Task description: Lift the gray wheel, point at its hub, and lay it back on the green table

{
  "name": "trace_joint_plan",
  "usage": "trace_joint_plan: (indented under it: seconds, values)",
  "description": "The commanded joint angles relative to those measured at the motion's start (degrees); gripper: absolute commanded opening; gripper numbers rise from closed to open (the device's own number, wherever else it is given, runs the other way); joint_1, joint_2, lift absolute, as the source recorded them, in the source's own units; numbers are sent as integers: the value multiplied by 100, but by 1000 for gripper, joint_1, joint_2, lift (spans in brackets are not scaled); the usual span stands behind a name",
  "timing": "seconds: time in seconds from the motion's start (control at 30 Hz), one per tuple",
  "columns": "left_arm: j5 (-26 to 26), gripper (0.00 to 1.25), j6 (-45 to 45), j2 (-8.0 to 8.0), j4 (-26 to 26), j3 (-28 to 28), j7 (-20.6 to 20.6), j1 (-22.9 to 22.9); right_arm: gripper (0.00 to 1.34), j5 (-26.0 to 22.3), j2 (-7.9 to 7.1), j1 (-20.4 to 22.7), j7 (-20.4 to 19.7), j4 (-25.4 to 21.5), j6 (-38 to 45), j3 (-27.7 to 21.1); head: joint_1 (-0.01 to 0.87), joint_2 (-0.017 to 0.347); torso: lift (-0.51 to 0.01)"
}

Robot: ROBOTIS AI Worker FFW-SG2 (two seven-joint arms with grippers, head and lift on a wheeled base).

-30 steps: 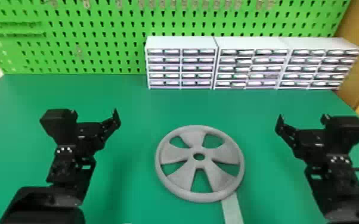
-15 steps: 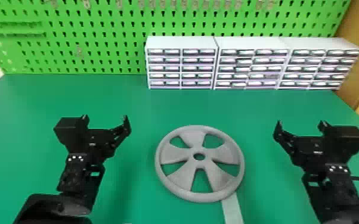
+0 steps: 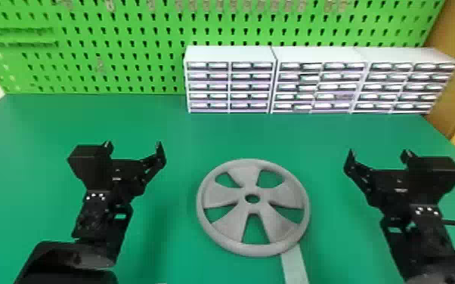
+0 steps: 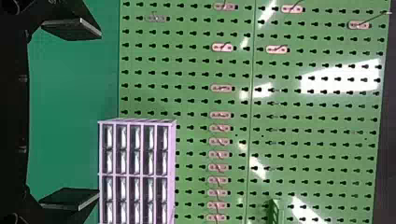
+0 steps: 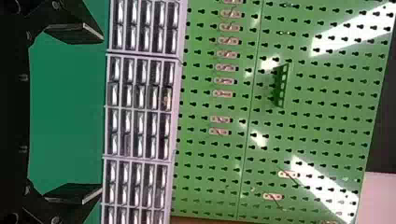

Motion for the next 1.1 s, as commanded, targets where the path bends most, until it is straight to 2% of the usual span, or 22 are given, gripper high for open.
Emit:
trace_joint_plan:
  seconds: [0.0,1.07]
  values:
    - [-12,1154,-8,0,5,-14,1,-8,1167,0,9,4,-1,0,0,-6,692,48,-93]
    - [-64,1195,-26,0,40,-49,-96,-78,1167,8,-44,-48,7,18,0,38,692,48,-93]
